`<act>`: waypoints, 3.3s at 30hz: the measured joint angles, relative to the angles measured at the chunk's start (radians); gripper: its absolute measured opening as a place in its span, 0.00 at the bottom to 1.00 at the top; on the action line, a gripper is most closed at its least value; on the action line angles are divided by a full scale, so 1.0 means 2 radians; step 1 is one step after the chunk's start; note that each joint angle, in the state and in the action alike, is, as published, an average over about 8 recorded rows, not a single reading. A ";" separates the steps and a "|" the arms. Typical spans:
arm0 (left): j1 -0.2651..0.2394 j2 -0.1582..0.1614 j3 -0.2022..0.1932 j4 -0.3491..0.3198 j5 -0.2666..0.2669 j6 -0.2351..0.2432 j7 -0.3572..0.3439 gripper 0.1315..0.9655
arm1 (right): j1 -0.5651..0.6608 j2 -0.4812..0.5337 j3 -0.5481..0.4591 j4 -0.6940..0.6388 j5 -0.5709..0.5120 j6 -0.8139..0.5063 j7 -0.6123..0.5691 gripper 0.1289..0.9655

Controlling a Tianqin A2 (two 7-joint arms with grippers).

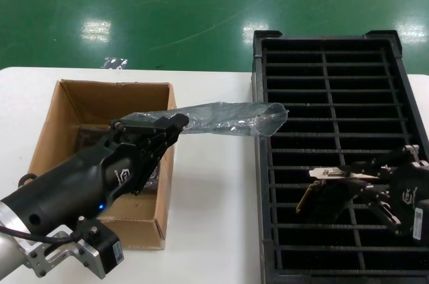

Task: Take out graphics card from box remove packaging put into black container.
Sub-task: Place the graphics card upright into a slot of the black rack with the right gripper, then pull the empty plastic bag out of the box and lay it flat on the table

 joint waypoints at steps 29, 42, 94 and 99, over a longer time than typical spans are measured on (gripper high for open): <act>0.000 0.000 0.000 0.000 0.000 0.000 0.000 0.01 | -0.014 -0.044 -0.021 0.000 -0.083 0.013 0.000 0.05; 0.000 0.000 0.000 0.000 0.000 0.000 0.000 0.01 | -0.048 -0.063 -0.007 0.000 -0.114 0.047 -0.022 0.05; -0.033 0.207 -0.075 -0.026 0.218 0.104 -0.275 0.01 | -0.094 -0.014 0.041 -0.001 0.016 0.081 -0.091 0.77; -0.044 0.298 -0.107 -0.040 0.313 0.175 -0.394 0.01 | -0.094 -0.014 0.041 -0.001 0.016 0.081 -0.091 0.85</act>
